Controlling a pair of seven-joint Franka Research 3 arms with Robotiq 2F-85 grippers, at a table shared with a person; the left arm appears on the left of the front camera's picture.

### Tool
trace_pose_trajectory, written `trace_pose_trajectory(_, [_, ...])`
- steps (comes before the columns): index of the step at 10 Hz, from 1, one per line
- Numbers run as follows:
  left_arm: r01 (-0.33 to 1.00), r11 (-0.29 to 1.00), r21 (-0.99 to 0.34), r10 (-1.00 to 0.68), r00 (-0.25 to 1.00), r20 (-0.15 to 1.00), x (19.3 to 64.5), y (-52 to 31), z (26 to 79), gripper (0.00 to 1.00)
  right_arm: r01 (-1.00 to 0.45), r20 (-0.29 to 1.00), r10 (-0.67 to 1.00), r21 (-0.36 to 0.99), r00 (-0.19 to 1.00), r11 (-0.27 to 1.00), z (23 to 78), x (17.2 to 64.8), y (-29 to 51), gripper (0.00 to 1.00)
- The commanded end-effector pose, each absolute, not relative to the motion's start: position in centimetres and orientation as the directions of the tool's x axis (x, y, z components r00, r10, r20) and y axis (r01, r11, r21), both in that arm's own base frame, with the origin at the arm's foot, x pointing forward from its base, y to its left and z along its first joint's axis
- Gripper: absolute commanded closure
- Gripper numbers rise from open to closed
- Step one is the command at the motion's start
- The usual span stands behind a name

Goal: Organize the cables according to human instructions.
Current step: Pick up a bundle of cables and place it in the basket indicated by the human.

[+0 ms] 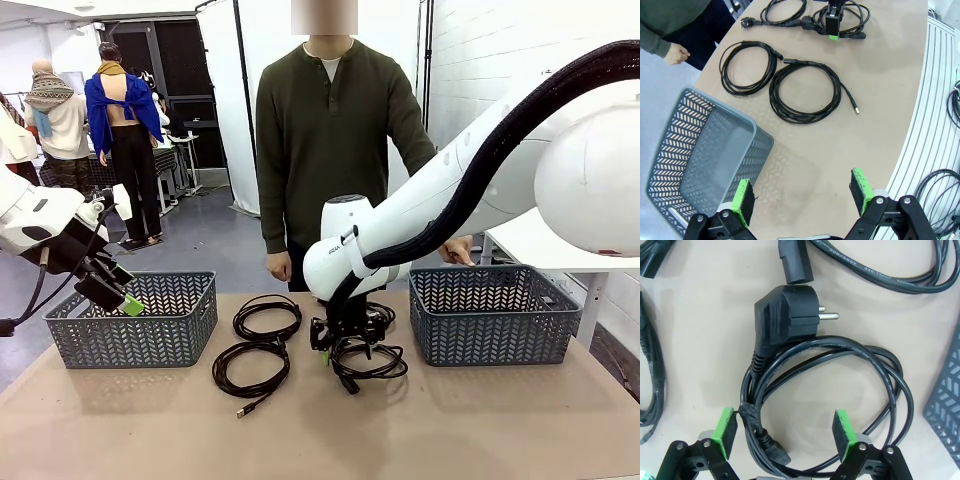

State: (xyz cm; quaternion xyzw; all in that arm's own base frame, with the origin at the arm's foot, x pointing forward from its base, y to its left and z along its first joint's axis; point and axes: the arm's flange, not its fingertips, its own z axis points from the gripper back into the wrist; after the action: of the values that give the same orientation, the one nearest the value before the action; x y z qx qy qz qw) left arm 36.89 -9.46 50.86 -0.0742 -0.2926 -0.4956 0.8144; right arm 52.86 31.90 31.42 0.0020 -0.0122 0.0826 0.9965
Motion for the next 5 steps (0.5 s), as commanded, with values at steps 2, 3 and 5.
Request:
trace_pose_trajectory(2, [0.857,0.49,0.158,-0.76,0.331,0.56,37.04,-9.23,50.75,0.0,-0.145,0.021,0.146,-0.048,0.989,0.988,30.93,53.53,32.89,0.28])
trace_pose_trajectory(3, [0.857,0.49,0.158,-0.76,0.331,0.56,37.04,-9.23,50.75,0.0,-0.149,0.017,0.15,-0.048,0.989,0.988,30.83,53.54,32.98,0.37])
trace_pose_trajectory(5, [0.857,0.49,0.158,-0.76,0.331,0.56,37.04,-9.23,50.75,0.0,-0.152,0.011,0.153,-0.041,0.988,0.988,30.57,53.52,33.2,0.56])
